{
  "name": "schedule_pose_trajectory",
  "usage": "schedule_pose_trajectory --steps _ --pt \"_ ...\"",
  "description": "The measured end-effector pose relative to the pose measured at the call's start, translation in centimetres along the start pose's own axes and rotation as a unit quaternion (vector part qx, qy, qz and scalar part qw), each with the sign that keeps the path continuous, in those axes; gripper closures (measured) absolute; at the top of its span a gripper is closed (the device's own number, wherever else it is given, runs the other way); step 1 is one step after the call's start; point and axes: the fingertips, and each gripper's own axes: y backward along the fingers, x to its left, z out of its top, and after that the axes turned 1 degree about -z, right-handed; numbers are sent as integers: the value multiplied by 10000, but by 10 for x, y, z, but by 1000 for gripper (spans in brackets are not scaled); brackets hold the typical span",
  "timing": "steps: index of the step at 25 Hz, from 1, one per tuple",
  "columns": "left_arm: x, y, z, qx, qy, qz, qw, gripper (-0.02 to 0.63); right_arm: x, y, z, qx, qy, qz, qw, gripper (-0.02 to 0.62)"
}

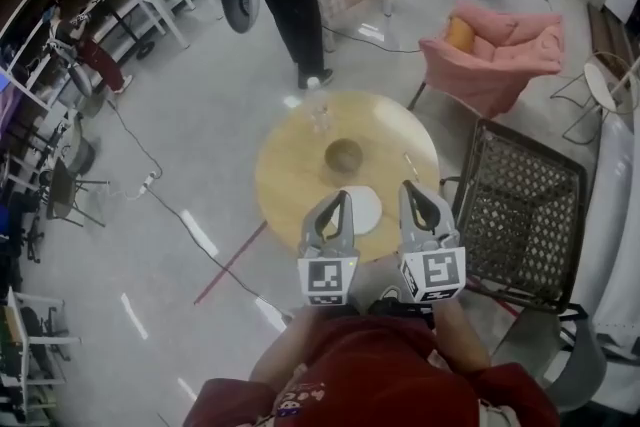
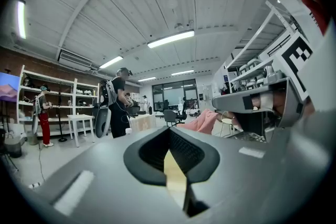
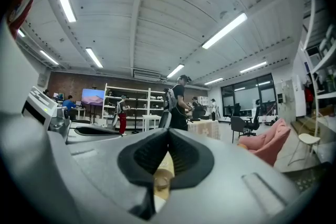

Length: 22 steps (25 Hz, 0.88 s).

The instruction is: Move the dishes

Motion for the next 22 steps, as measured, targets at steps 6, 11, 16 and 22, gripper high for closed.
schedule_pose_trajectory --steps 6,11,16,22 --pt "-16 -8 -9 167 46 115 9998 600 -16 3 -15 136 -82 167 9997 594" --pt "-27 -9 -15 293 47 303 9991 600 -27 5 -24 198 -161 330 9991 594" --pt "-24 -8 -23 407 86 468 9980 598 -27 3 -33 281 -205 468 9983 594" --pt "-5 -10 -35 553 153 498 9971 600 -12 -15 -46 506 -156 553 9971 594"
